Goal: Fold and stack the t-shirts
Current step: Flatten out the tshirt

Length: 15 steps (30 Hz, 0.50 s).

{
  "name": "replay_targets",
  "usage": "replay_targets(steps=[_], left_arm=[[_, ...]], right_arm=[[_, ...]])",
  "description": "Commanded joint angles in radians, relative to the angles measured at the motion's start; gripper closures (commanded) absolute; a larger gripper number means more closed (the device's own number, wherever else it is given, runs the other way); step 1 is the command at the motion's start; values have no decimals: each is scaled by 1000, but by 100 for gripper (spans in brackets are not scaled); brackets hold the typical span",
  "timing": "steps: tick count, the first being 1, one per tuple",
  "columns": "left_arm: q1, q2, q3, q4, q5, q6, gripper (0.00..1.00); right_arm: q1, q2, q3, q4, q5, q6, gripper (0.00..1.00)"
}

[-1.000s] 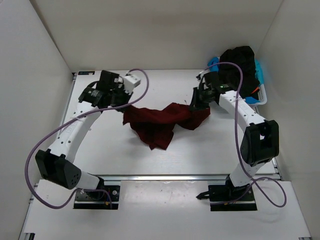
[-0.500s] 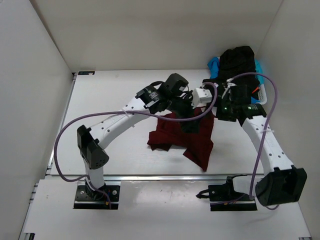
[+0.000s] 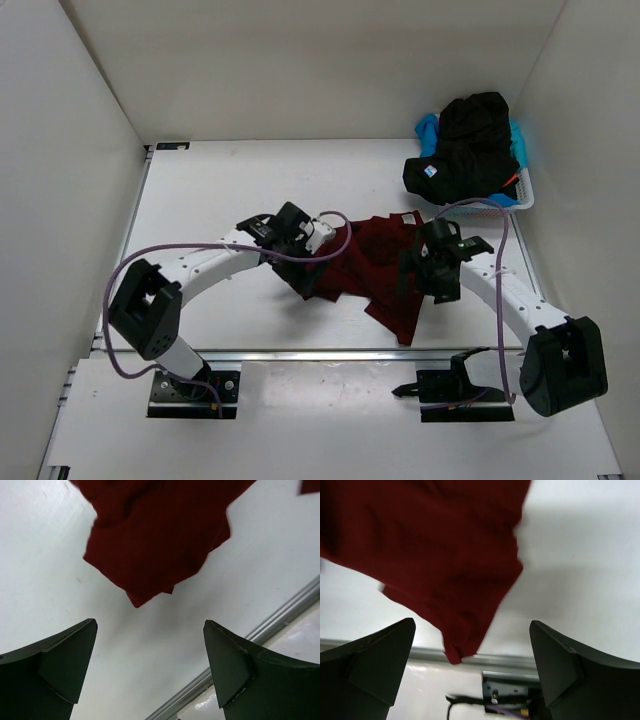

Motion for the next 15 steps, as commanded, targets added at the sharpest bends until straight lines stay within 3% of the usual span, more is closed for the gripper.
replay_targets(steps=[1,4,7,10,12,15], left_arm=[[32,24,-43,110,-62,-69,1],[93,111,-25,137,31,-132,2],[49,188,35,161,20,-160,3],[-15,237,84,173,12,-154,12],[-43,257,86,177,10,-158,28],[-12,274,73,175,-2,-195,68]], right_arm=[[62,-36,-62,-29,-8,75,3],[81,-59,-133,18,-78,113,5],[99,-37,-185,63,-81,138,12],[110,2,-204,126,-113,153,27],[130,6,-211,166,-111,167,44],[112,26,-211,187,-103,144,76]])
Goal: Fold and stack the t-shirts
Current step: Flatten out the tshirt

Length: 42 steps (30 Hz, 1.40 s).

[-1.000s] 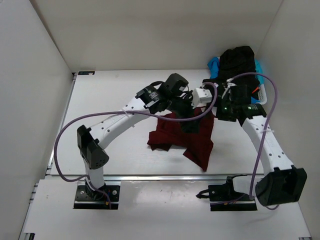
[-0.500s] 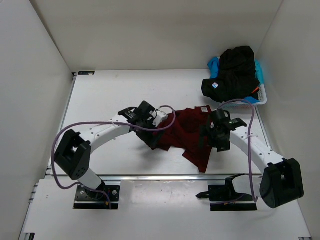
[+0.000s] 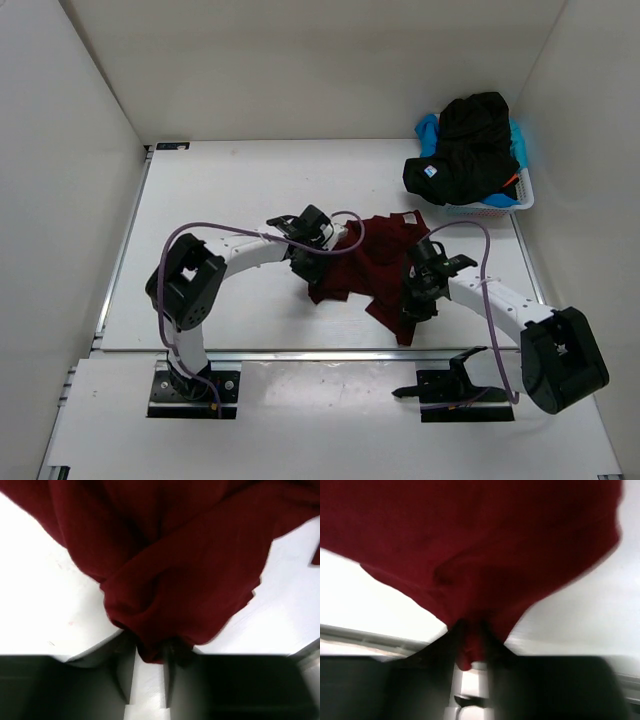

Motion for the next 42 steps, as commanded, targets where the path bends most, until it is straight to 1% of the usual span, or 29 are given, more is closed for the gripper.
replay_targets(steps=[1,2,3,5,8,10,11,13,14,15,16,17,19,22,23,25,27,28,29,30,31,32,34,36,37,38,39,40,42], left_arm=[[37,6,15,29,5,-37,78],[53,-2,12,23,14,-41,96],[68,-2,10,26,3,-26,100],[89,-25,44,1,-26,6,100],[167,-85,123,-35,-114,100,100],[235,-114,205,-60,-174,182,100],[275,-131,267,-74,-248,207,100],[333,-177,384,-59,-393,331,100],[341,-183,407,-33,-418,363,100],[334,-223,421,16,-490,446,100],[314,-241,418,39,-550,530,100],[301,-290,385,93,-569,574,100],[222,-405,282,142,-613,704,100],[122,-537,-7,110,-612,744,100],[104,-551,-57,97,-609,729,100],[102,-618,-227,64,-591,680,93],[134,-660,-315,22,-541,607,83],[166,-689,-352,-12,-491,593,71],[192,-714,-370,-37,-430,579,49],[206,-726,-396,-80,-407,566,38],[217,-758,-424,-103,-379,557,18],[224,-787,-435,-118,-353,549,2],[232,-821,-426,-205,-298,523,1],[261,-855,-398,-239,-252,478,2],[272,-872,-384,-250,-242,461,1],[316,-884,-371,-243,-222,435,2],[358,-883,-372,-227,-234,406,1],[376,-869,-373,-200,-241,381,2],[421,-770,-360,-172,-274,307,1]], right_arm=[[-22,20,-7,77,-18,3,93],[-36,23,-6,83,-22,-6,100],[-56,25,8,88,-25,-23,100],[-87,33,60,83,-3,-63,99],[-88,94,229,88,41,-153,100],[-85,163,459,50,76,-213,100],[-81,216,520,16,96,-259,100],[-76,302,786,-33,176,-331,100],[-82,351,851,-59,190,-356,100],[-81,397,972,-70,234,-385,100],[-81,407,1069,-76,239,-393,99],[-105,427,1114,-72,233,-387,100],[-110,425,1136,-70,213,-382,100],[-44,406,1050,-61,257,-423,100],[-12,387,986,-59,256,-439,100],[40,344,884,-67,288,-460,100],[92,320,757,-69,282,-465,100],[111,312,726,-75,261,-451,100],[119,307,662,-82,218,-440,100],[113,303,593,-75,190,-439,92],[103,300,568,-76,148,-428,76],[97,298,515,-81,95,-420,69],[61,277,452,-81,46,-408,58],[36,249,395,-76,34,-390,51],[16,217,383,-66,35,-388,45],[11,182,364,-55,41,-381,37],[-10,168,343,-32,43,-376,34],[-33,137,333,-4,46,-362,28],[-82,102,306,39,43,-329,26]])
